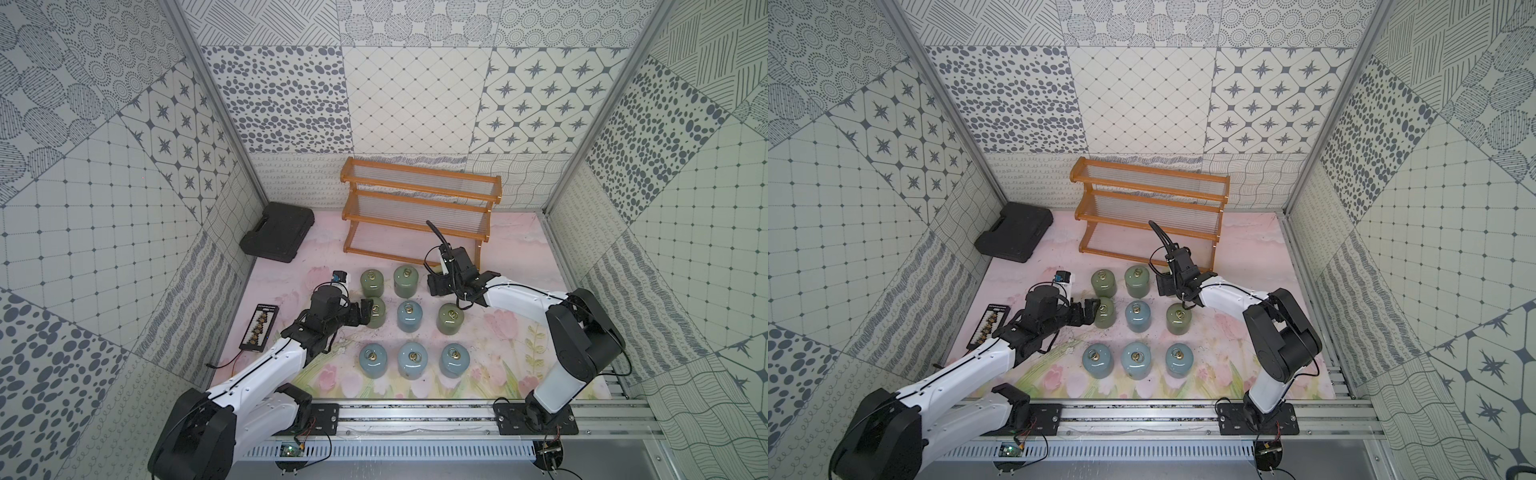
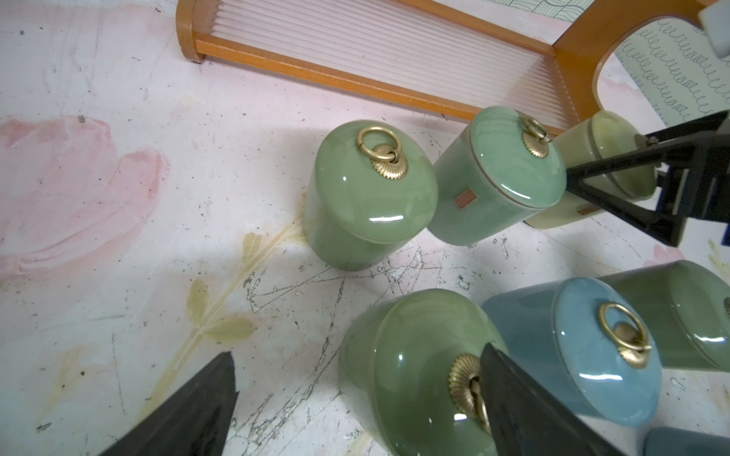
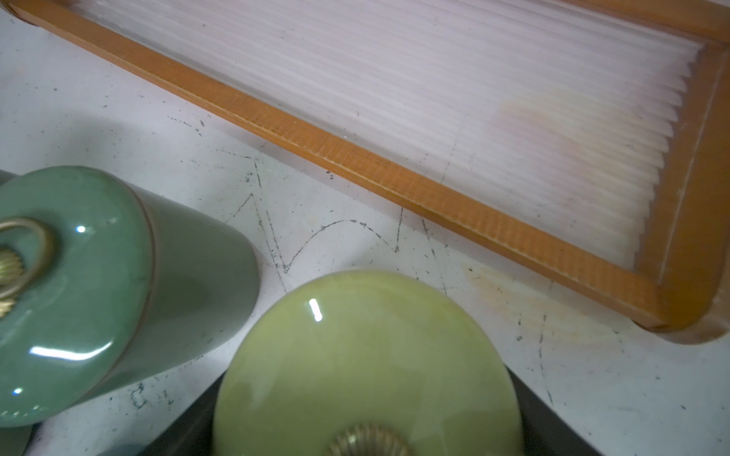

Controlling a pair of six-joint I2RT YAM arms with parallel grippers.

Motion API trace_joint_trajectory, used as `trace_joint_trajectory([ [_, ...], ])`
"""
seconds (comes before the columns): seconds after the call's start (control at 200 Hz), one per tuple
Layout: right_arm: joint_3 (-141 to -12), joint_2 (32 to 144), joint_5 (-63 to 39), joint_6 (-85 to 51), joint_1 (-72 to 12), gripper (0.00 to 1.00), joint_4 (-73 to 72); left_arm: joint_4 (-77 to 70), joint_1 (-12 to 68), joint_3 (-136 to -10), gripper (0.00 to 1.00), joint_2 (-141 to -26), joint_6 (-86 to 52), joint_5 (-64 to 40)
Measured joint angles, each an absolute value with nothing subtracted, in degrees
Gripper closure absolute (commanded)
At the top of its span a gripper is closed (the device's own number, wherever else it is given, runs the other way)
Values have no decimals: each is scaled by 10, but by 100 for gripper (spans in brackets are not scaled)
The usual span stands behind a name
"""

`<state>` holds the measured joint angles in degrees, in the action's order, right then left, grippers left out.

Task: Remove the tea canisters from the shelf
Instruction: Place the tea canister at the center of the board.

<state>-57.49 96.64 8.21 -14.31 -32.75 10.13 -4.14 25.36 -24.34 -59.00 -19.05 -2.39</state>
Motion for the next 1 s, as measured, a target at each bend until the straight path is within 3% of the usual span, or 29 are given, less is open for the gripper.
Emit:
trace_joint_trajectory([
  [0.615,-595,966,64,-125,-324,19,156,-60,254,-257,0,-627,-193,-26],
  [1.001,-601,968,54,-122,-320,12,162,-65,254,-258,0,-628,-193,-26],
])
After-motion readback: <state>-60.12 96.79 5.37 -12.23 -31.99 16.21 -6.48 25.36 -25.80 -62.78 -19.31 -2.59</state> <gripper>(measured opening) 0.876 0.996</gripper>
